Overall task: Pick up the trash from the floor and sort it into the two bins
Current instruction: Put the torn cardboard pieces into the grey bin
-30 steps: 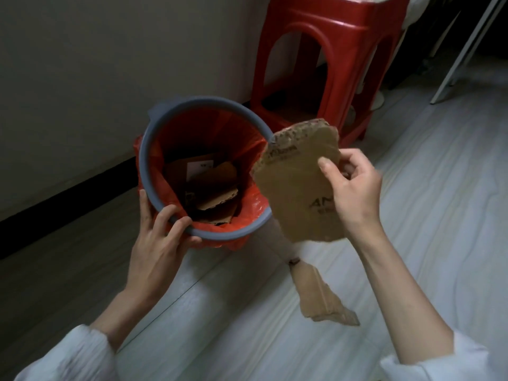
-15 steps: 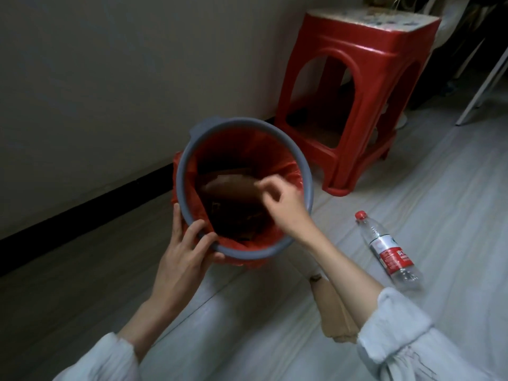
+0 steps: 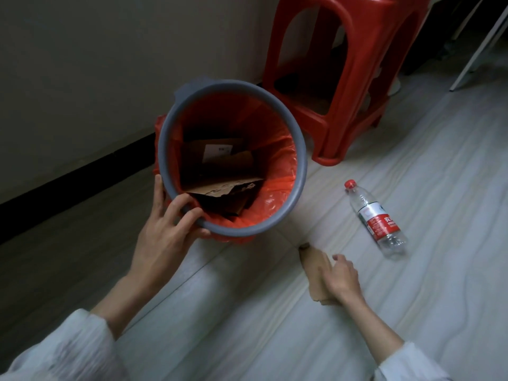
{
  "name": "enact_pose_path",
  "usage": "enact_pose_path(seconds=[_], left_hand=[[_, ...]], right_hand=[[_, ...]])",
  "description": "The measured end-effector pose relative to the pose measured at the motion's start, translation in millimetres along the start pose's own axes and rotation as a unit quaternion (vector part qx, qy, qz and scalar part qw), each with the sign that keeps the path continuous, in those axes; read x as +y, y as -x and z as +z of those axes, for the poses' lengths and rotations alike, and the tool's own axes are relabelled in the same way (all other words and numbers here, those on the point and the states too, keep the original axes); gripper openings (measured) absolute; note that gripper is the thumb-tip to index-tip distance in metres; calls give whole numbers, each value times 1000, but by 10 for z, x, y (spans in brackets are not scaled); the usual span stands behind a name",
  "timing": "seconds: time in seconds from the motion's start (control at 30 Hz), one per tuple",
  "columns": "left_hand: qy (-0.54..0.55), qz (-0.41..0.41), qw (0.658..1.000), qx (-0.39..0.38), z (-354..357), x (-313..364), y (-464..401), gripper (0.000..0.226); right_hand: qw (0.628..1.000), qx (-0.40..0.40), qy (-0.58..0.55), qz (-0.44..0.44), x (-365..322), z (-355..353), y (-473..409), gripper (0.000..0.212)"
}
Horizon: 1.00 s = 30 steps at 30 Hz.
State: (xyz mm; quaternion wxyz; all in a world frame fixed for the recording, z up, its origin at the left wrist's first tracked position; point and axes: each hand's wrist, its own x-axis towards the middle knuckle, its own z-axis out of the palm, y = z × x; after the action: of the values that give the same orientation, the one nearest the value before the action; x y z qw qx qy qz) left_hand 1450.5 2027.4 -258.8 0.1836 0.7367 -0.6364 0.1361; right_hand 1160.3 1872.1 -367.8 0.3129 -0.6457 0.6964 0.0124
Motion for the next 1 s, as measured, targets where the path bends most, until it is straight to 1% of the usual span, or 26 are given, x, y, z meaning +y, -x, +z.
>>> enact_pose_path(seconds=[0.03,0.07,0.13,0.17,0.27,0.33,0.43,0.53,0.6,0.67,0.7,0.77,0.83,0.87,0.9,0.97,1.0], left_hand=[[1,-5,1000,-1,0,11,-5,43],[1,-9,1000,-2,2,19,-6,44],[1,-12,1000,-1,-2,22,0,45],[-1,-11,1000,0,-3,24,7,45],[-8,-7,1000,4,11,24,22,44],[-11,-11,1000,9,26,21,19,44],[-8,-19,1000,17,52,13,-1,43],[-9,-24,999,25,70,-7,9,43],[-11,-19,999,29,78,-36,9,42],[-11,-18,999,35,69,-67,4,43],[-9,-22,999,33,61,-79,3,44],[-3,-39,999,31,33,-109,3,48],[6,-61,998,32,10,-133,10,50],[9,-69,997,33,7,-146,19,50],[10,-73,997,37,10,-160,28,50],[10,-78,996,43,25,-175,40,47],[10,-78,996,44,33,-176,42,47]], right_hand=[[997,-36,71,13,117,81,2,63],[991,-52,123,20,193,155,4,72],[985,-40,168,11,219,226,40,80],[985,-28,173,8,212,244,37,80],[984,-19,171,37,191,213,-11,74],[987,-4,160,23,196,161,-52,59],[993,20,85,-82,105,86,-34,30],[983,19,17,-182,-158,-49,94,13],[968,-6,-64,-242,-360,-214,209,9],[945,-32,-142,-292,-535,-412,369,12],[936,-45,-156,-313,-598,-497,432,11],[918,-97,-171,-344,-706,-639,534,6],[900,-136,-197,-363,-810,-768,614,9],[891,-130,-225,-373,-881,-834,636,8],[877,-103,-262,-389,-968,-899,649,12],[844,2,-315,-433,-1226,-1005,665,23],[828,61,-319,-458,-1393,-1029,657,21]])
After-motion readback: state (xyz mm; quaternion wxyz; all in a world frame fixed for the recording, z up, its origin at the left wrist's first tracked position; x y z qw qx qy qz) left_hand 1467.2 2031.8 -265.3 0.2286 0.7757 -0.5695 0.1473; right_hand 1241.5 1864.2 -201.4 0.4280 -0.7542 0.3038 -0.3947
